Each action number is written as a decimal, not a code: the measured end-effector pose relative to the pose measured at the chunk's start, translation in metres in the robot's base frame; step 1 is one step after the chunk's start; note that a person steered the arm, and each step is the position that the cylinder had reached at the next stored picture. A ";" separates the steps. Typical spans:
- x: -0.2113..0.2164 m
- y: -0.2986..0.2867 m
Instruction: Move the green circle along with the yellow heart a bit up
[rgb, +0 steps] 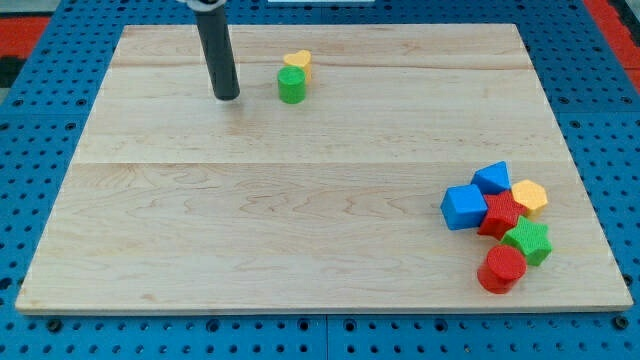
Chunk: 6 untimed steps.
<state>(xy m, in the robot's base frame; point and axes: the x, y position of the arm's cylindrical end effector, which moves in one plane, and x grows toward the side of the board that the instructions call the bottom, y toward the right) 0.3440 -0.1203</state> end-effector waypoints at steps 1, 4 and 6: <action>0.007 0.043; -0.001 0.058; -0.012 0.058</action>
